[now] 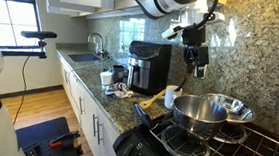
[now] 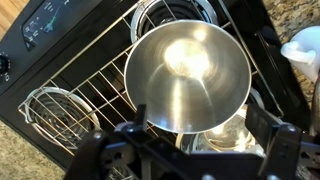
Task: Use the wooden spatula from the white mug to stir the contents in the silver bowl at the front of the stove then place it back in the mug
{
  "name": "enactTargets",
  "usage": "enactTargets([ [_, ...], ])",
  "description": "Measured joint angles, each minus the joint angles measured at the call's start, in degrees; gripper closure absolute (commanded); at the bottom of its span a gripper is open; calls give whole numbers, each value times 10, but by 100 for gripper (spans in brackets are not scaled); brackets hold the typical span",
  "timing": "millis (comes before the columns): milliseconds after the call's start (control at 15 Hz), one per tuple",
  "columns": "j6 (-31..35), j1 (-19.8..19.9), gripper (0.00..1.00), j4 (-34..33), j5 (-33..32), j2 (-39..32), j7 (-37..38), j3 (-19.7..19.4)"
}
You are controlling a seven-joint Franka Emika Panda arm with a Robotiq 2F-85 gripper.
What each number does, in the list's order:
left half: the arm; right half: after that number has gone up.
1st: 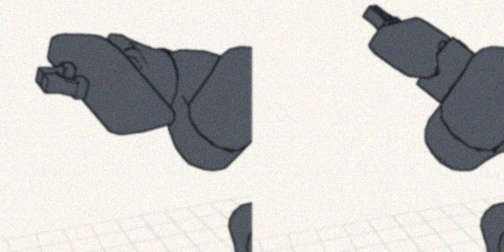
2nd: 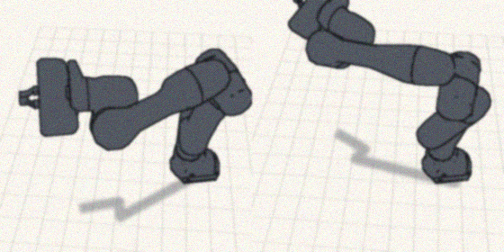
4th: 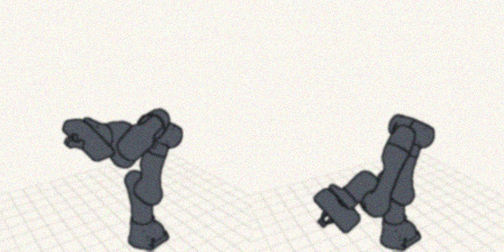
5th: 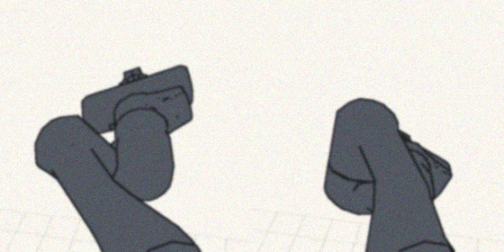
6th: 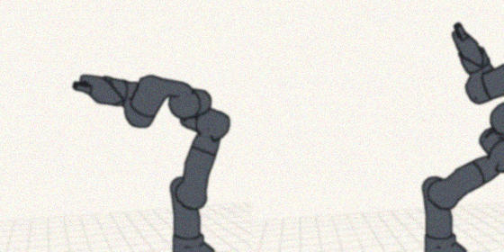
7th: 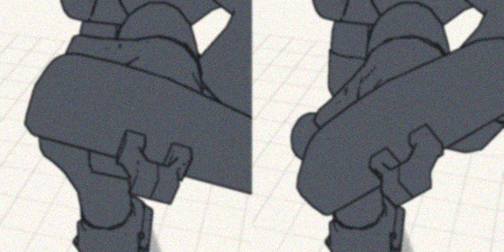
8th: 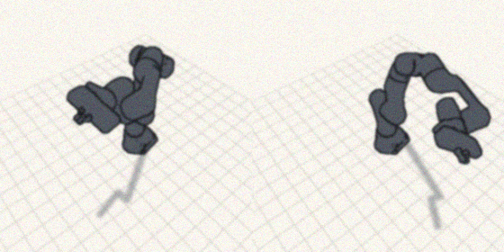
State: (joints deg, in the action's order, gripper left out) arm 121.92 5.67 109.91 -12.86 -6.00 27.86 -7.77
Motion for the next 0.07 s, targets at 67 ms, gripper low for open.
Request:
enactTargets([
  [67, 0, 0, 0, -1, 0, 0, 0, 0],
])
